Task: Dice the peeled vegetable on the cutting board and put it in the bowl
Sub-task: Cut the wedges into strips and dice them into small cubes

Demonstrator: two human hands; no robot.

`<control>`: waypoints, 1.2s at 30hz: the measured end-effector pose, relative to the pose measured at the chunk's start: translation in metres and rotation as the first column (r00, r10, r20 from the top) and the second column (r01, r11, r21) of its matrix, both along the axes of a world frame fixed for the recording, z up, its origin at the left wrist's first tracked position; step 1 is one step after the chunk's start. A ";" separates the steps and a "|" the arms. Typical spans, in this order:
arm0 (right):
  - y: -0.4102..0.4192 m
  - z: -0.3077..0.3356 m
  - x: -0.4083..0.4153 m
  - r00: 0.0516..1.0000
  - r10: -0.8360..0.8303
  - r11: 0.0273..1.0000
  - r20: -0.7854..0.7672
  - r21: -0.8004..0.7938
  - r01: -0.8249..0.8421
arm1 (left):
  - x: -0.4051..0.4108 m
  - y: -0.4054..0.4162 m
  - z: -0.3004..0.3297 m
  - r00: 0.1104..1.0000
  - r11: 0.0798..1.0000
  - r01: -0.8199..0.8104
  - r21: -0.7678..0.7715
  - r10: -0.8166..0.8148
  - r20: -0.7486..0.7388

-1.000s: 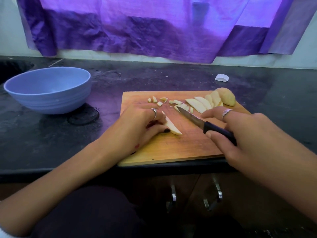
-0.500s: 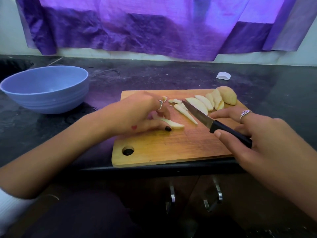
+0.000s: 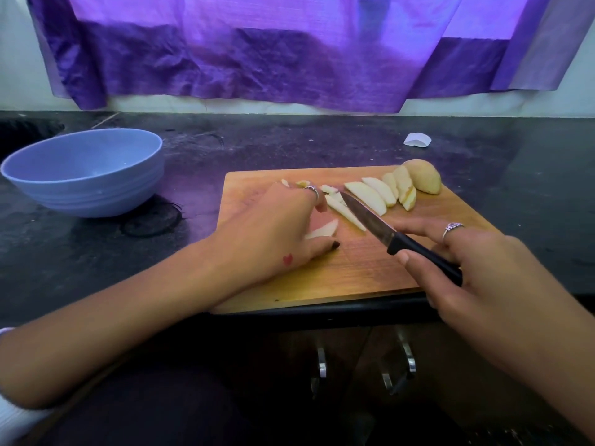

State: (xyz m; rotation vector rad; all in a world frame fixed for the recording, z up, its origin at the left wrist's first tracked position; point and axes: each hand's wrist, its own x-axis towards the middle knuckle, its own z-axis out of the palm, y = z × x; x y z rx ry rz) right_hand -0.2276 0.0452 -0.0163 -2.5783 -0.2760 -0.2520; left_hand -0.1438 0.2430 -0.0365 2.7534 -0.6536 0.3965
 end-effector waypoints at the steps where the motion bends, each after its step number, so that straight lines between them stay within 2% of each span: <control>1: -0.002 0.000 0.000 1.000 -0.005 1.000 -0.002 -0.017 0.005 | 0.003 0.006 0.004 1.000 0.999 0.016 0.035 -0.015 -0.027; 3: -0.007 0.000 0.001 1.000 -0.014 0.999 0.011 -0.029 0.014 | 0.009 0.019 0.013 0.990 0.985 0.119 0.123 -0.108 -0.093; 5: -0.009 0.003 -0.001 1.000 -0.004 1.000 0.007 0.005 0.004 | 0.015 0.031 0.021 0.949 0.944 0.302 0.135 -0.284 -0.138; 7: -0.007 0.005 -0.003 0.999 0.037 0.996 -0.017 0.077 -0.035 | 0.019 0.040 0.024 0.922 0.918 0.376 0.127 -0.356 -0.152; 10: -0.002 0.003 -0.003 0.992 0.105 0.985 -0.065 0.147 -0.095 | 0.016 0.049 0.018 0.931 0.931 0.362 0.041 -0.360 -0.055; 14: 0.005 -0.002 0.000 0.987 0.136 0.980 -0.082 0.159 -0.122 | -0.006 0.056 0.000 0.956 0.956 0.276 -0.099 -0.263 0.127; 19: 0.026 -0.003 0.009 0.990 0.141 0.988 0.002 0.064 -0.141 | -0.021 0.051 -0.014 0.961 0.957 0.268 -0.110 -0.257 0.098; 24: 0.050 0.004 0.016 0.990 0.109 0.992 -0.092 -0.057 -0.115 | -0.021 0.048 -0.018 0.957 0.952 0.278 -0.125 -0.264 0.116; 30: 0.056 0.004 0.023 0.995 0.059 0.986 -0.081 -0.154 -0.071 | -0.018 0.041 -0.022 0.926 0.951 0.302 -0.057 -0.279 0.253; 36: 0.062 0.014 0.023 0.991 0.015 0.978 -0.137 -0.203 -0.043 | -0.014 0.037 -0.023 0.907 0.930 0.332 -0.156 -0.269 0.325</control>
